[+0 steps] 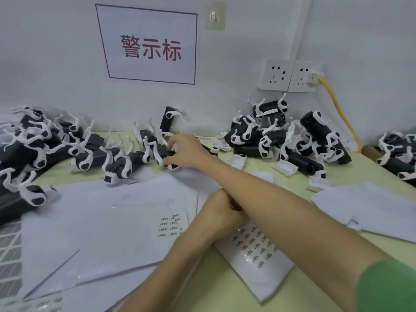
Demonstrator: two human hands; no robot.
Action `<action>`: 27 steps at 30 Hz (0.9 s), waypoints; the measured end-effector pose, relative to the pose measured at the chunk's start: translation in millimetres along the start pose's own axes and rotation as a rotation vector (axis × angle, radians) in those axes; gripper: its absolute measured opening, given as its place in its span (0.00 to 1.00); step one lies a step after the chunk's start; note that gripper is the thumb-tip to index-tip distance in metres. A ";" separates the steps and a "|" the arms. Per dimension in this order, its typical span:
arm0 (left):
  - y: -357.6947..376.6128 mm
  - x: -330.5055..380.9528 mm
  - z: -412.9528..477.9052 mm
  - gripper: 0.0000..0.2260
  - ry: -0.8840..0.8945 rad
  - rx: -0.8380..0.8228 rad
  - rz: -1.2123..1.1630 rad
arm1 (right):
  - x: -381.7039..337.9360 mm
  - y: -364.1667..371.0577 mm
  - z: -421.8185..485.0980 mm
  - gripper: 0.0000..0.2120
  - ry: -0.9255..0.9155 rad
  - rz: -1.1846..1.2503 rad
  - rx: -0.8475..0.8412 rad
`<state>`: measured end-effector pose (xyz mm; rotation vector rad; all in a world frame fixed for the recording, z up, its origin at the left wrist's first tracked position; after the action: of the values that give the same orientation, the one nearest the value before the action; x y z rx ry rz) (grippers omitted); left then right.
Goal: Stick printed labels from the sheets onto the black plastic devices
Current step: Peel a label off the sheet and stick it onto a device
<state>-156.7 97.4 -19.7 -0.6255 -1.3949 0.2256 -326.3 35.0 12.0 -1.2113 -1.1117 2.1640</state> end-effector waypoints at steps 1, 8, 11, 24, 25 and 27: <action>3.4 -1.7 0.9 0.16 -0.013 -0.023 0.024 | 1.7 -8.2 -4.7 0.20 0.015 0.029 0.031; -2.6 -1.4 1.9 0.08 -0.011 0.054 -0.007 | 8.7 -91.5 -86.9 0.24 0.116 0.535 0.262; -18.6 11.0 0.1 0.06 0.120 0.330 0.013 | 23.5 -131.6 -131.6 0.23 0.185 0.843 0.373; -10.5 53.7 -15.0 0.32 0.534 0.277 0.156 | 54.2 -142.6 -246.7 0.16 0.292 0.955 0.409; -12.7 54.4 -15.7 0.27 0.544 0.309 0.136 | 52.1 -142.5 -246.6 0.18 0.273 0.939 0.414; -20.7 49.3 -15.5 0.21 0.481 0.361 -0.020 | 49.6 -143.5 -245.7 0.19 0.214 0.906 0.409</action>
<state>-137.0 100.9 32.3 -0.3346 -0.8672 0.2817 -147.7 261.4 28.5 -1.8948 0.0440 2.5745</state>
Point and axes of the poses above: each hand's wrist, its own z-axis towards the middle knuckle, its own y-axis out of the palm, x = y × z, the point moved 8 cm from there along z, towards the middle knuckle, and after that the axes turned 3 degrees about z, right-handed, at the moved point
